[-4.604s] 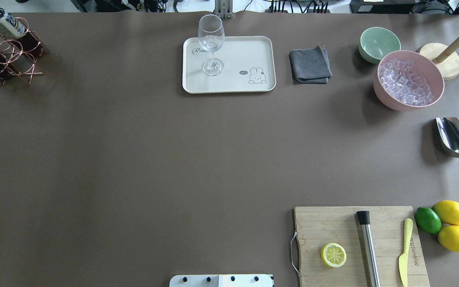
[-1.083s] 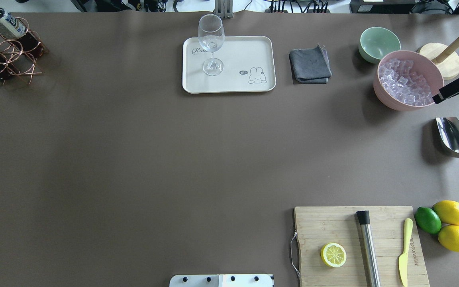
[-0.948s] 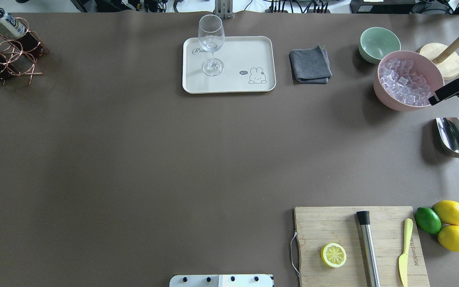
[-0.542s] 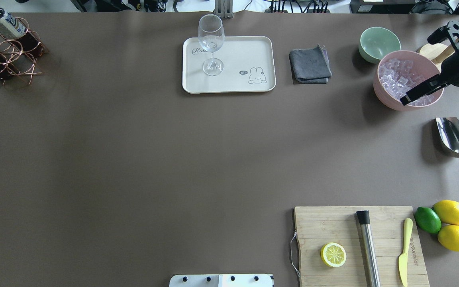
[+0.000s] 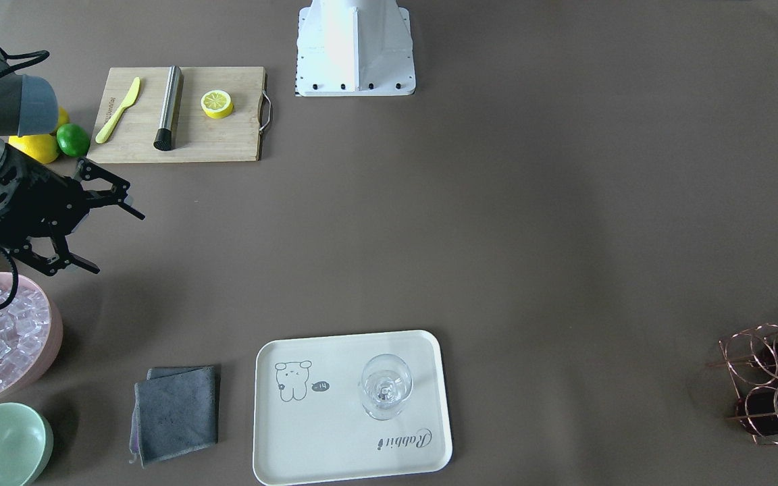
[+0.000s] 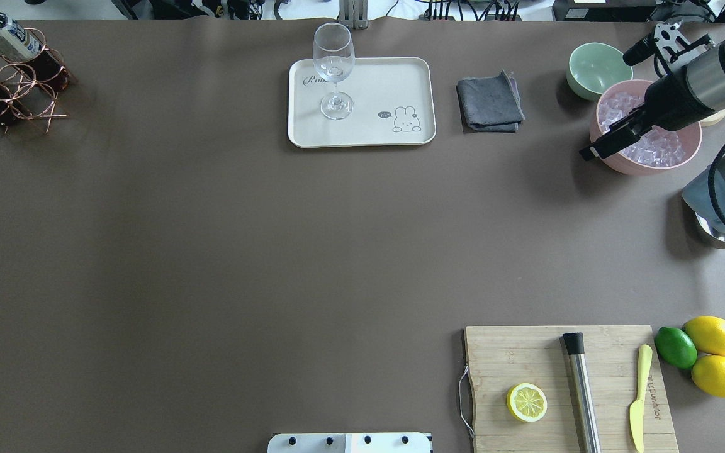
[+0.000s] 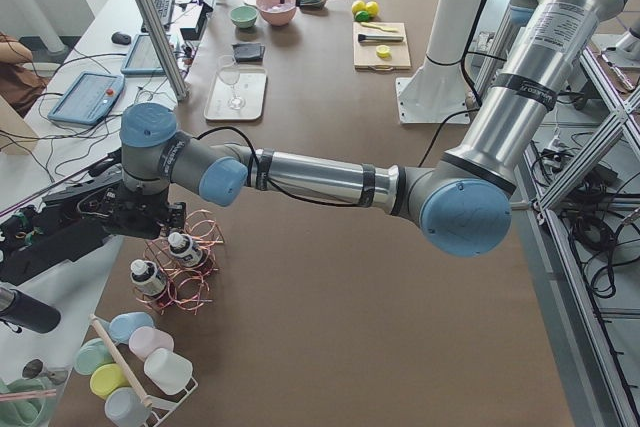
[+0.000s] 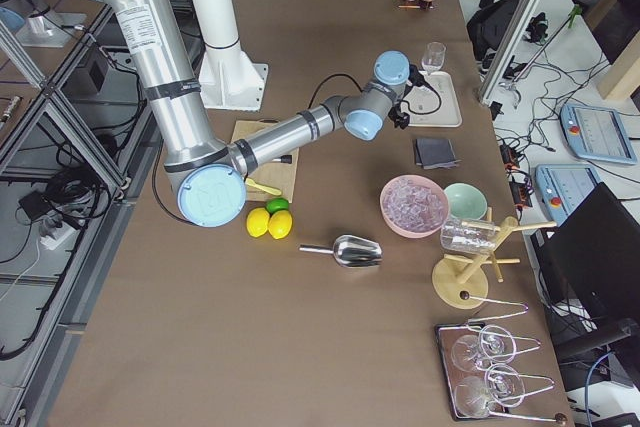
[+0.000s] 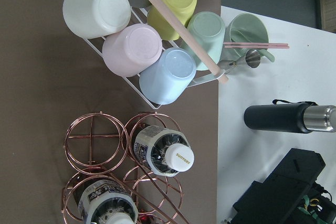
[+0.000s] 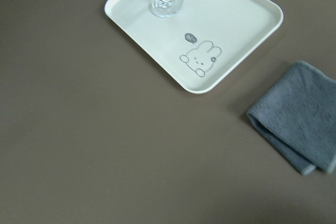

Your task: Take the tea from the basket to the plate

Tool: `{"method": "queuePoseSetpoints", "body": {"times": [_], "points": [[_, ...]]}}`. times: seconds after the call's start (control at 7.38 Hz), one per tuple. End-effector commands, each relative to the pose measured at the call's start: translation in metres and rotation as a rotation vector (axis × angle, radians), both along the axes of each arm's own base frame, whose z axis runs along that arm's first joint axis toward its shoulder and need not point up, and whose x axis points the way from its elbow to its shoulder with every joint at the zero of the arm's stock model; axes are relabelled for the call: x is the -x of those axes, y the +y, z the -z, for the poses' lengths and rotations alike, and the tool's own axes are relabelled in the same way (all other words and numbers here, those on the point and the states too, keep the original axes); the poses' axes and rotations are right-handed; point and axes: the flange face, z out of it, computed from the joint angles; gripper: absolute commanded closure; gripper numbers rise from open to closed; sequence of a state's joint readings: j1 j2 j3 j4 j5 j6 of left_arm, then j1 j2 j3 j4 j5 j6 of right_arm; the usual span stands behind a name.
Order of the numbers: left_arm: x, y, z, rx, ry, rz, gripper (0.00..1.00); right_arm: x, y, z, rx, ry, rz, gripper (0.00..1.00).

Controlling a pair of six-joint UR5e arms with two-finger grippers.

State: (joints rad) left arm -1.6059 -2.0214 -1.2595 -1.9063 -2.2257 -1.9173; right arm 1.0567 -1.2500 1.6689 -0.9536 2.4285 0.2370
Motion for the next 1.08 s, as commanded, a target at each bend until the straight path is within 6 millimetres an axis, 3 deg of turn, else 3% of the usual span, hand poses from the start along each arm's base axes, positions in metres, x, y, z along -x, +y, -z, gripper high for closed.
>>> {"method": "queuePoseSetpoints", "body": {"times": [0.0, 0.14, 0.27, 0.41, 0.54, 0.81, 0.95], "points": [[-0.030, -0.006, 0.002, 0.004, 0.009, -0.022, 0.02, 0.036, 0.008, 0.056, -0.207, -0.123, 0.051, 0.00], [-0.036, -0.008, 0.004, 0.002, 0.009, -0.032, 0.02, 0.048, 0.003, 0.082, -0.245, -0.153, 0.059, 0.01], [-0.037, -0.013, 0.001, -0.007, 0.009, -0.033, 0.03, 0.055, 0.005, 0.094, -0.286, -0.182, 0.070, 0.01], [-0.042, -0.027, 0.000, -0.010, 0.008, -0.039, 0.03, 0.060, 0.006, 0.095, -0.321, -0.207, 0.076, 0.01], [-0.042, -0.027, 0.002, -0.011, 0.008, -0.038, 0.09, 0.062, 0.008, 0.097, -0.383, -0.241, 0.064, 0.01], [-0.042, -0.028, 0.002, -0.011, 0.011, -0.035, 0.24, 0.062, 0.012, 0.071, -0.480, -0.303, 0.053, 0.00], [-0.050, -0.028, 0.003, -0.014, 0.014, -0.039, 0.29, 0.068, 0.018, 0.067, -0.509, -0.323, 0.050, 0.00]]}}
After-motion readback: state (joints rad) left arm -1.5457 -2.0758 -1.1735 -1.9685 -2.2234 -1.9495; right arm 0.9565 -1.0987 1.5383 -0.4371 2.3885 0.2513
